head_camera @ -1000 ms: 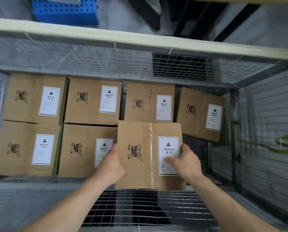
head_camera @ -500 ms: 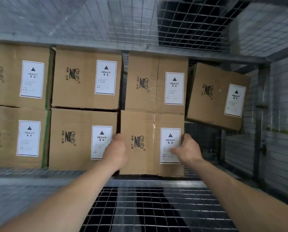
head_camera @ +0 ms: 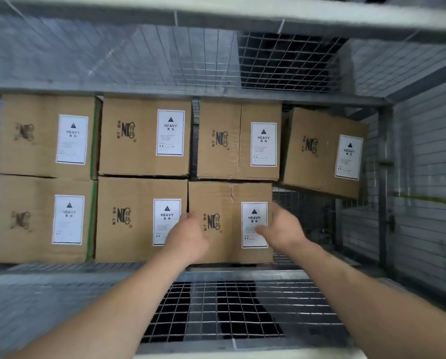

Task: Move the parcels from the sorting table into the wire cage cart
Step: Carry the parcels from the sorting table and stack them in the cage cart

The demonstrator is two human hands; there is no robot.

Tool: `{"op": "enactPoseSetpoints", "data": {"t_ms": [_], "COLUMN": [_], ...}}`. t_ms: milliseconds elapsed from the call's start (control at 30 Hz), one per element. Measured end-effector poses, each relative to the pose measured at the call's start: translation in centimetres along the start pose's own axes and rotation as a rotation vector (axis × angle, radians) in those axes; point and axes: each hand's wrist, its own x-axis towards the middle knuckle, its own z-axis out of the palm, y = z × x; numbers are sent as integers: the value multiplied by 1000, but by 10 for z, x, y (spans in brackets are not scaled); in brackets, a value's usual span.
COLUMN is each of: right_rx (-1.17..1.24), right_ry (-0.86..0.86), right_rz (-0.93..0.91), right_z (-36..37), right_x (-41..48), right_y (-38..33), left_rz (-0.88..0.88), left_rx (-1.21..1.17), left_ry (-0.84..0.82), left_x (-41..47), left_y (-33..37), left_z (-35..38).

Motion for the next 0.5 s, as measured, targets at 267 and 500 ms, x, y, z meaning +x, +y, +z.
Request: {"op": "enactPoseSetpoints", "data": {"t_ms": [267, 500], "right_rx": [-194, -241], "right_ry": [146, 368], "right_rz": [-108, -112], "right_z": [-73, -133], "right_x": [-109, -227], "right_y": [-58, -96], "left_rz": [253, 519], "left_rx": [237, 471], "left_ry": [130, 272], "left_x": [-105, -211], "left_y": [45, 90], "left_z": [-83, -162]}}
